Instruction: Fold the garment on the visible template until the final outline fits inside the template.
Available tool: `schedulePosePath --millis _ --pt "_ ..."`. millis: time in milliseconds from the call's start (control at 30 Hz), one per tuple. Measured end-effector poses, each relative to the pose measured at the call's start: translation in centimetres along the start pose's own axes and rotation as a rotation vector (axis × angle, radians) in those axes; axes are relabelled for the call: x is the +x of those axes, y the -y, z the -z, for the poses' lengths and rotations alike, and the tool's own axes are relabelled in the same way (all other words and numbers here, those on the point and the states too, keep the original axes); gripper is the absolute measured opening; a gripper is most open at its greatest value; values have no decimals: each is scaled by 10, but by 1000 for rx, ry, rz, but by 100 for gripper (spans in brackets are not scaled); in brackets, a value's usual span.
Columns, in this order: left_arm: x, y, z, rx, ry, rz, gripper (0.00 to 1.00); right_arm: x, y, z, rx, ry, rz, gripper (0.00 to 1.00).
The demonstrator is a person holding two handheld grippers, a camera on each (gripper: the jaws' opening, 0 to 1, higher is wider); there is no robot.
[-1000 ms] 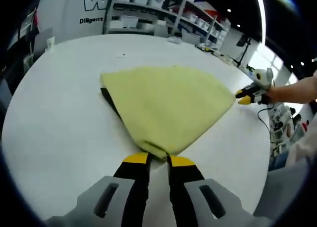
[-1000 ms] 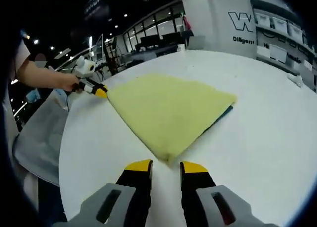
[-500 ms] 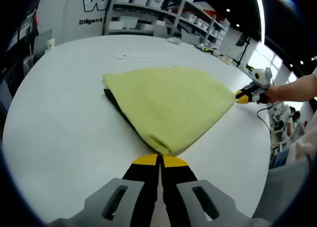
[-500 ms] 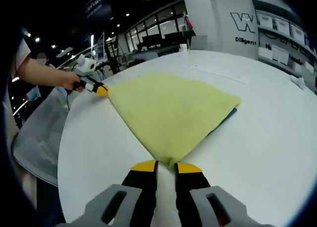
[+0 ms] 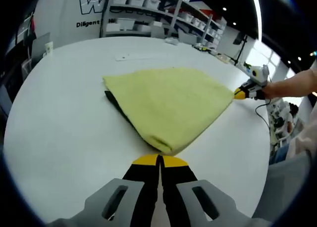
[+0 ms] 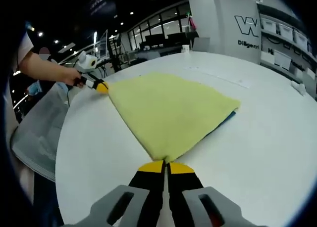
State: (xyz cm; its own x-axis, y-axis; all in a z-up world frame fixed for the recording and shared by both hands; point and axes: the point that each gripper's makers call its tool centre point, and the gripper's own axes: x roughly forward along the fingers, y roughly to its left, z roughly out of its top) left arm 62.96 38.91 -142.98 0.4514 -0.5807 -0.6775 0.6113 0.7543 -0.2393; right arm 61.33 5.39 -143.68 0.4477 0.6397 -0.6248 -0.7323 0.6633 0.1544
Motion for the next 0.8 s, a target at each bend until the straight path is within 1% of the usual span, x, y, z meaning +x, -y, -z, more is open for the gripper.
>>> schedulePosePath --millis 233,333,367,400,467,667,767,800 --pt "-6 6 0 4 -2 4 0 -1 0 0 -2 5 1 0" --pt "-5 12 -2 1 4 18 0 -1 0 0 0 6 1 0" --pt "-3 12 -1 -3 -6 9 2 -1 0 0 0 7 2 0" --pt "-2 12 -2 -9 -1 7 4 -1 0 0 0 6 2 0" --pt "0 13 -1 -18 0 17 9 -2 0 0 0 7 3 0" --pt "5 18 -1 -35 4 49 14 -2 0 -1 -2 6 3 0" --pt "9 14 1 -51 -2 50 13 -1 1 -1 -4 5 2 0" --pt "10 12 1 -57 -2 46 12 -1 1 -1 -5 5 2 0"
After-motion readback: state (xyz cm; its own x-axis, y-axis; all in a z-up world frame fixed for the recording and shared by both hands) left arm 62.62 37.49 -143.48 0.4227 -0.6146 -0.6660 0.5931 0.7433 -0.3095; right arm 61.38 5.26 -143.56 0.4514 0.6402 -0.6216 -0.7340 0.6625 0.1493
